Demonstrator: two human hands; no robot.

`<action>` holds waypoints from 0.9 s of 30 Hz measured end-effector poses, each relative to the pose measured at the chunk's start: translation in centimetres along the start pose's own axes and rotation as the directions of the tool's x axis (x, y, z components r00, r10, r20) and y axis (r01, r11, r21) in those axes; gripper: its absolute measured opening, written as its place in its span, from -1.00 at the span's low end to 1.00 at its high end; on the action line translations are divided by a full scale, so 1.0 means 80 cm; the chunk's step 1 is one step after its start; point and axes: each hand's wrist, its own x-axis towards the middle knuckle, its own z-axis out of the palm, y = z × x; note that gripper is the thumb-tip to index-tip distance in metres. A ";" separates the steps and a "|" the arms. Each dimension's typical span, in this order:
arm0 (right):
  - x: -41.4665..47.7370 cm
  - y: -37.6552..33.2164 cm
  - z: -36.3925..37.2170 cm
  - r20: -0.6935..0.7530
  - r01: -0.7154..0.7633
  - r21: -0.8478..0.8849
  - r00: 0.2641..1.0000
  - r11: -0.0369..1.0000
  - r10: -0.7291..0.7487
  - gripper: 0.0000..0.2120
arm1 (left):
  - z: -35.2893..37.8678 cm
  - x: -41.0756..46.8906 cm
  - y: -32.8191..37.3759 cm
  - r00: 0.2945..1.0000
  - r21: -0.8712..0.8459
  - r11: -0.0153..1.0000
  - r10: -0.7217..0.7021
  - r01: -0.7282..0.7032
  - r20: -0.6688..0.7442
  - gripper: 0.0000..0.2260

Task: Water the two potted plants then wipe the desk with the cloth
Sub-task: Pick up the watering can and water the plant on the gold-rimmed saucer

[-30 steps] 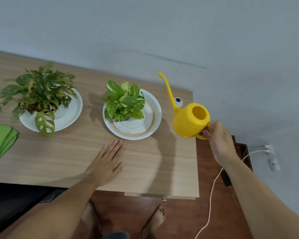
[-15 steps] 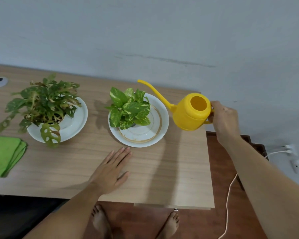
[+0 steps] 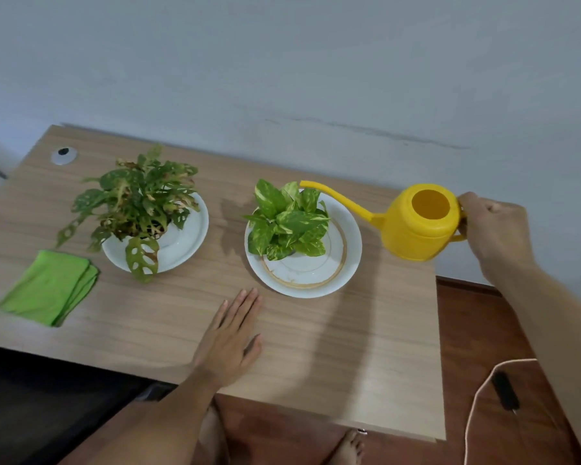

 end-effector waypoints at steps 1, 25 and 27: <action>0.000 -0.003 0.000 0.004 0.006 -0.008 1.000 1.000 -0.006 -0.52 | 0.000 -0.003 -0.002 1.000 -0.002 1.000 -0.011 0.011 0.001 -0.22; -0.001 -0.064 0.003 0.087 0.154 -0.149 0.986 0.977 -0.142 -0.58 | 0.008 -0.008 -0.008 0.999 -0.007 0.999 -0.046 0.046 -0.010 -0.17; -0.002 -0.069 0.004 0.091 0.167 -0.165 0.984 0.972 -0.154 -0.58 | 0.009 -0.008 -0.009 0.999 -0.014 0.999 -0.044 0.044 -0.015 -0.17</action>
